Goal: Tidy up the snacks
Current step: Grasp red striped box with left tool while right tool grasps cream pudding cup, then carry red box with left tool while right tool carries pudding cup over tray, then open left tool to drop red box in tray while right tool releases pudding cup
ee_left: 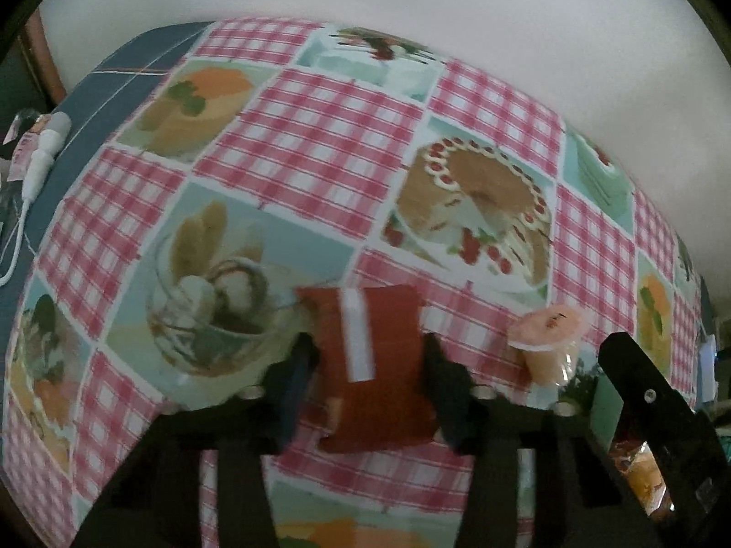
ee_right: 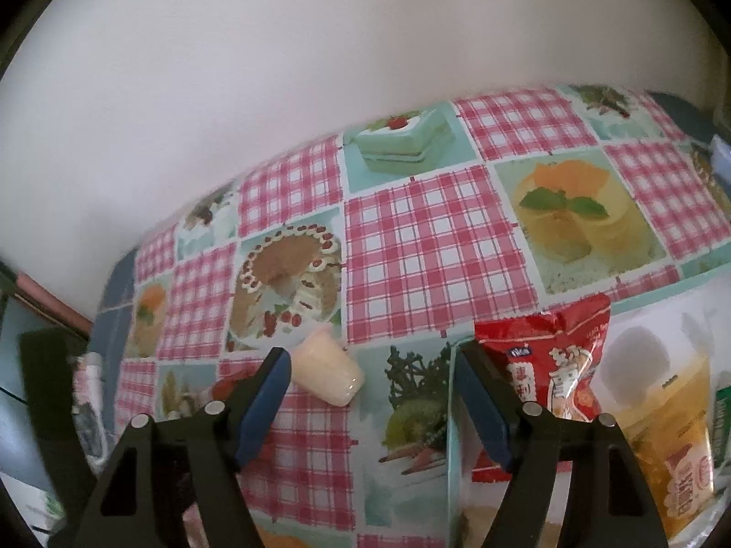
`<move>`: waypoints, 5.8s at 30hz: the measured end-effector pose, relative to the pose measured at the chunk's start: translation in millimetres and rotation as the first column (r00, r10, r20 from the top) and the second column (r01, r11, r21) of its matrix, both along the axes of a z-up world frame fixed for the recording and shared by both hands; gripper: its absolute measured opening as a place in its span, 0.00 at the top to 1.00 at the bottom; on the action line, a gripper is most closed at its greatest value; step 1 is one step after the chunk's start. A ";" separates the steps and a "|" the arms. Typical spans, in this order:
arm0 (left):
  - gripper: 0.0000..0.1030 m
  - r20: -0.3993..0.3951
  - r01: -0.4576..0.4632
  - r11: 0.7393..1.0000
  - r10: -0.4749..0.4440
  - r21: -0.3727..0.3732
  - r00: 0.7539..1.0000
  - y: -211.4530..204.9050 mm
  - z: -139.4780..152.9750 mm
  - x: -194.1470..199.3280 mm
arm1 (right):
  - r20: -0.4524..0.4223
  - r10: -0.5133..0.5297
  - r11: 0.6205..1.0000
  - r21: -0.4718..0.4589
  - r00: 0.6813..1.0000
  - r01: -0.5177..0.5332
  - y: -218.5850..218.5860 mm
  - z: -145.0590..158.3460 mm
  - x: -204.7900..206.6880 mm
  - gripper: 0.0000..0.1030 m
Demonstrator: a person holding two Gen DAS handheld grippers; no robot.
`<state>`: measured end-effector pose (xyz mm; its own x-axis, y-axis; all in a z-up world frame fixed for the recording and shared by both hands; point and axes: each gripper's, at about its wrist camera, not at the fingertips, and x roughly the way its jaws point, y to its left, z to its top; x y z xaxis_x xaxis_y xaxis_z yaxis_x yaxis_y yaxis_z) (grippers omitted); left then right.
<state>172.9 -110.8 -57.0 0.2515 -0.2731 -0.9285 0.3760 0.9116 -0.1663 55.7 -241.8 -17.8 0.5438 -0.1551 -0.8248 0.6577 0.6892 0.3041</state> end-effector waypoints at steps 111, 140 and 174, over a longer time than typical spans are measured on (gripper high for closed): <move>0.60 -0.017 0.368 0.930 -0.367 0.018 0.930 -22.5 90.1 -226.2 | -0.109 -0.352 0.927 0.097 0.930 0.362 -34.3 68.3 -269.1 0.53; 0.60 -0.100 0.385 0.923 -0.381 0.019 0.919 -45.2 45.1 -224.7 | -0.244 -0.305 0.923 0.161 0.921 0.349 -36.8 25.7 -251.9 0.52; 0.17 -0.017 0.188 0.981 -0.187 0.043 0.982 -0.5 86.1 -185.9 | -0.216 -0.253 0.958 0.077 0.943 0.275 -31.4 43.2 -239.6 0.43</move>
